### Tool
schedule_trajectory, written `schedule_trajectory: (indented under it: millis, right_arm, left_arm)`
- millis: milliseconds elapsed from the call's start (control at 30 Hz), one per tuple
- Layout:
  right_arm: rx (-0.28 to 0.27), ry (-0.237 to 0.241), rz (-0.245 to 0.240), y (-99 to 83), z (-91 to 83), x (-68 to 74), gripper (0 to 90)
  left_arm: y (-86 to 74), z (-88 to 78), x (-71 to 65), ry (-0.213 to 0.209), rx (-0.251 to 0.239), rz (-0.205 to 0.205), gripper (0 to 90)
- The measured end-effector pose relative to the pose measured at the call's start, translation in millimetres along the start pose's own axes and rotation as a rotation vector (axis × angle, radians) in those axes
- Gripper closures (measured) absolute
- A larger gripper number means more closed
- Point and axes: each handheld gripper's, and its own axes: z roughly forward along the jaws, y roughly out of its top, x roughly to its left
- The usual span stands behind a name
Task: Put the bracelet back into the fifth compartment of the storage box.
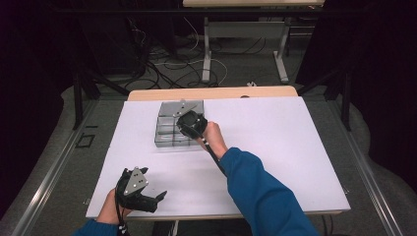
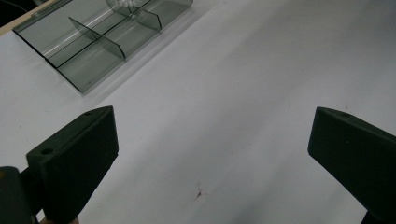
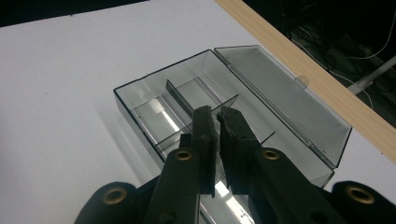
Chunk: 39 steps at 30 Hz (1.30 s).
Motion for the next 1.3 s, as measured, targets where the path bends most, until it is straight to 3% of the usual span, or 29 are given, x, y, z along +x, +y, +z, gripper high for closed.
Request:
schedule_trajectory:
  millis: [367, 433, 500, 600, 667, 967, 1167, 1300]
  right_arm:
    - [0.032, 0.012, -0.019, -2.3, 6.0, 0.2, 84.7]
    - [0.034, 0.013, 0.013, -2.9, 2.9, 1.9, 81.6]
    - [0.040, 0.028, 0.001, -3.2, -0.4, -0.3, 80.5]
    - [0.038, 0.049, 0.027, -4.2, -8.5, 0.6, 76.2]
    - [0.038, 0.058, 0.015, -6.1, -13.3, -0.4, 71.8]
    - [0.081, 0.142, 0.055, -24.4, -40.3, -8.3, 40.8]
    - [0.092, 0.171, 0.055, -43.0, -59.2, -14.2, 24.9]
    - [0.082, 0.170, 0.069, -55.3, -70.0, -18.9, 19.1]
  left_arm:
    - [-0.2, -0.2, -0.2, -0.001, -0.002, -0.002, 1.3]
    - [-0.2, 0.1, -0.5, -0.001, -0.004, -0.004, 1.3]
    - [-0.1, 0.0, -0.5, -0.001, -0.004, -0.004, 1.3]
    - [0.0, 0.3, -0.8, -0.002, -0.006, -0.006, 1.3]
    - [0.0, 0.3, -0.8, -0.002, -0.006, -0.007, 1.3]
    - [0.3, 0.2, -0.7, 0.000, 0.000, -0.002, 1.3]
    - [0.1, 0.2, -0.2, 0.002, 0.002, -0.001, 1.3]
    - [0.1, 0.0, -0.2, 0.002, 0.002, -0.002, 1.3]
